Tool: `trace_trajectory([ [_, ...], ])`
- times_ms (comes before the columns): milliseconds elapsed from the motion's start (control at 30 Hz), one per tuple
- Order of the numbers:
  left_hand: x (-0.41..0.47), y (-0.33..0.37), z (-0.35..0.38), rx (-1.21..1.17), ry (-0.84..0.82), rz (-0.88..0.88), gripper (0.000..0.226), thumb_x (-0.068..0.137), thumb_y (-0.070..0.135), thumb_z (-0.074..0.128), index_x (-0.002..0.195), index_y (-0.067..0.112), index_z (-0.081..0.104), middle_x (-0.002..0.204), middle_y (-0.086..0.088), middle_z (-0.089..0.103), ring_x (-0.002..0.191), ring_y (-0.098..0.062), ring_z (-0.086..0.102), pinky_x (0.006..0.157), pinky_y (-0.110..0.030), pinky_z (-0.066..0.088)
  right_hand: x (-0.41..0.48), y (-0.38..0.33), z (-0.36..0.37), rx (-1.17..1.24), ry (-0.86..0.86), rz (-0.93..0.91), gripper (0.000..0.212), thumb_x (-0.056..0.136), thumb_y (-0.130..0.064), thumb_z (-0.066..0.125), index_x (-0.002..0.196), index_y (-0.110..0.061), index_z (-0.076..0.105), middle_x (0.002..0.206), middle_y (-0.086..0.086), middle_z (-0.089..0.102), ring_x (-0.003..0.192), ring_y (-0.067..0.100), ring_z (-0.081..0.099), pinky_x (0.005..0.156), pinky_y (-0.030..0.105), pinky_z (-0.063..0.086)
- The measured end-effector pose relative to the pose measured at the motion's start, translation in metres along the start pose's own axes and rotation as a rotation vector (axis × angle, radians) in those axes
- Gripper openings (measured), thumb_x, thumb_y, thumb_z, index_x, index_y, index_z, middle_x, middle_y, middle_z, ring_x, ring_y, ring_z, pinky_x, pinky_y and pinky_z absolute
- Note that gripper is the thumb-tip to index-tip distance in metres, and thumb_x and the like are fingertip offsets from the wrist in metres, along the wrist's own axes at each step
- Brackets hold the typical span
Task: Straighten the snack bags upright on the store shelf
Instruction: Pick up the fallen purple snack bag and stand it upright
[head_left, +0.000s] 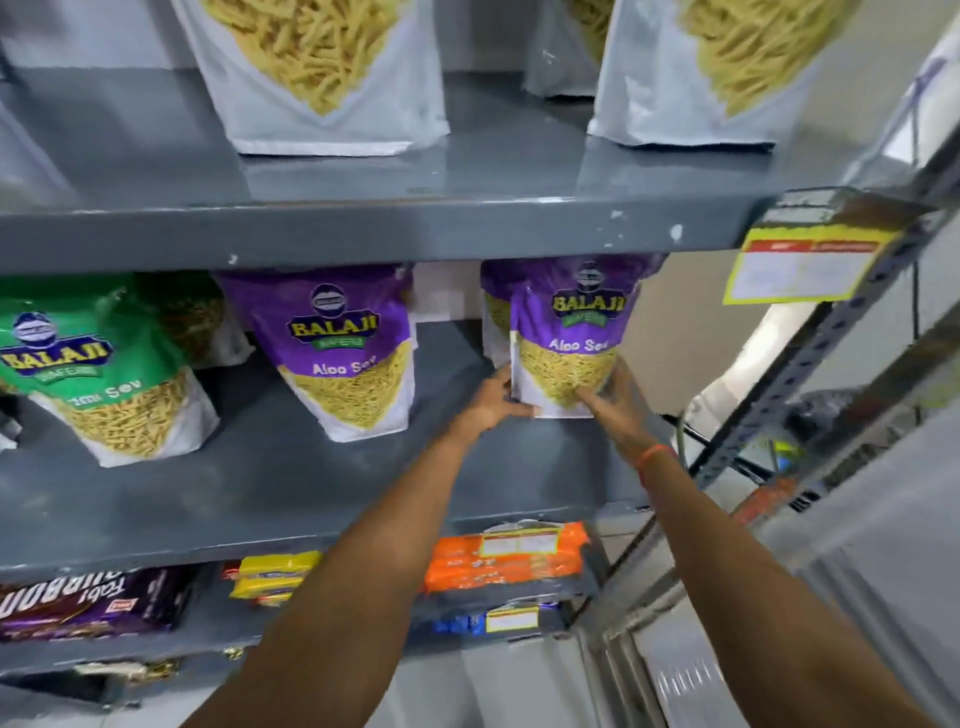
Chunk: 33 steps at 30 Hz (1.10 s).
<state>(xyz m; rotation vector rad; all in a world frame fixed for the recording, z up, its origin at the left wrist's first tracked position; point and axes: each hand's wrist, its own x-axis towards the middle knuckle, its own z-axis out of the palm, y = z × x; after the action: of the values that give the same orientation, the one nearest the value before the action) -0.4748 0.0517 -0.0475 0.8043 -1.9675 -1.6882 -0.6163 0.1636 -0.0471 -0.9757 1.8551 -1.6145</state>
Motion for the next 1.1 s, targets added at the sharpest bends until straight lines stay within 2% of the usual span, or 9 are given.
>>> trace_trajectory([
  [167,-0.007,-0.019,0.000,0.019,0.181,-0.033,0.049,0.073,-0.015,0.065,0.118,-0.012,0.048,0.124,-0.034,0.056,0.080,-0.001,0.062,0.068,-0.009,0.048,0.005,0.007,-0.001,-0.007,-0.135,0.076,0.076,0.074,0.004,0.072,0.138,-0.003,0.033,0.140,0.021,0.049,0.126,0.034,0.050,0.109,0.050,0.040],
  [233,-0.011,-0.022,-0.002,0.029,0.191,-0.036,0.044,0.077,-0.011,0.064,0.119,-0.011,0.049,0.126,-0.034,0.055,0.095,-0.016,0.058,0.072,-0.011,0.047,0.008,0.011,0.005,-0.014,-0.160,0.114,0.076,0.076,-0.001,0.073,0.139,-0.006,0.031,0.140,0.017,0.049,0.127,0.031,0.049,0.110,0.051,0.040],
  [300,-0.014,-0.022,-0.003,-0.002,0.194,-0.045,0.044,0.080,-0.010,0.061,0.122,-0.009,0.047,0.129,-0.031,0.053,0.102,-0.022,0.053,0.081,-0.023,0.049,0.009,0.014,0.006,-0.022,-0.140,0.126,0.074,0.073,-0.006,0.077,0.135,-0.008,0.035,0.136,0.014,0.052,0.124,0.029,0.052,0.108,0.051,0.042],
  [500,-0.031,-0.019,0.011,0.047,0.205,-0.077,0.043,0.075,-0.002,0.070,0.114,-0.004,0.053,0.122,-0.025,0.061,0.098,-0.026,0.060,0.094,-0.042,0.048,-0.016,0.019,-0.013,-0.011,-0.138,0.141,0.066,0.076,-0.012,0.075,0.131,-0.012,0.039,0.133,0.008,0.053,0.122,0.026,0.052,0.105,0.045,0.045],
  [600,-0.056,-0.024,0.027,0.086,0.203,-0.080,0.041,0.074,0.004,0.073,0.110,-0.003,0.054,0.115,-0.025,0.065,0.099,-0.037,0.065,0.091,-0.045,0.051,-0.042,0.026,-0.026,0.016,-0.128,0.146,0.065,0.078,-0.007,0.073,0.133,-0.011,0.038,0.130,0.007,0.052,0.114,0.017,0.054,0.091,0.027,0.051],
  [700,-0.083,-0.036,0.045,0.119,0.189,-0.021,0.039,0.075,0.008,0.073,0.109,0.000,0.056,0.111,-0.020,0.066,0.096,-0.032,0.067,0.086,-0.040,0.053,-0.075,0.037,-0.038,0.015,-0.100,0.156,0.068,0.077,-0.011,0.075,0.133,-0.016,0.037,0.121,-0.004,0.053,0.106,0.007,0.056,0.073,0.007,0.049],
  [833,-0.099,-0.046,0.059,0.102,0.208,0.056,0.033,0.077,0.011,0.071,0.108,0.010,0.060,0.103,-0.002,0.059,0.091,-0.016,0.065,0.076,-0.013,0.052,-0.095,0.047,-0.046,0.001,-0.074,0.146,0.071,0.076,-0.017,0.077,0.135,-0.020,0.037,0.132,0.001,0.054,0.117,0.016,0.055,0.092,0.026,0.047],
  [967,-0.098,-0.046,0.061,0.122,0.188,0.064,0.034,0.079,0.014,0.070,0.111,0.011,0.060,0.105,0.000,0.056,0.096,-0.017,0.064,0.077,-0.013,0.050,-0.101,0.047,-0.046,0.024,-0.060,0.153,0.073,0.075,-0.019,0.078,0.134,-0.024,0.037,0.136,0.005,0.054,0.120,0.020,0.056,0.093,0.032,0.049],
  [1100,-0.100,-0.046,0.059,0.151,0.158,0.038,0.036,0.080,0.020,0.069,0.113,0.011,0.058,0.110,-0.003,0.057,0.105,-0.025,0.064,0.083,-0.026,0.049,-0.104,0.042,-0.044,0.017,-0.038,0.146,0.075,0.076,-0.018,0.076,0.137,-0.026,0.033,0.140,0.005,0.050,0.124,0.021,0.052,0.098,0.036,0.046],
])
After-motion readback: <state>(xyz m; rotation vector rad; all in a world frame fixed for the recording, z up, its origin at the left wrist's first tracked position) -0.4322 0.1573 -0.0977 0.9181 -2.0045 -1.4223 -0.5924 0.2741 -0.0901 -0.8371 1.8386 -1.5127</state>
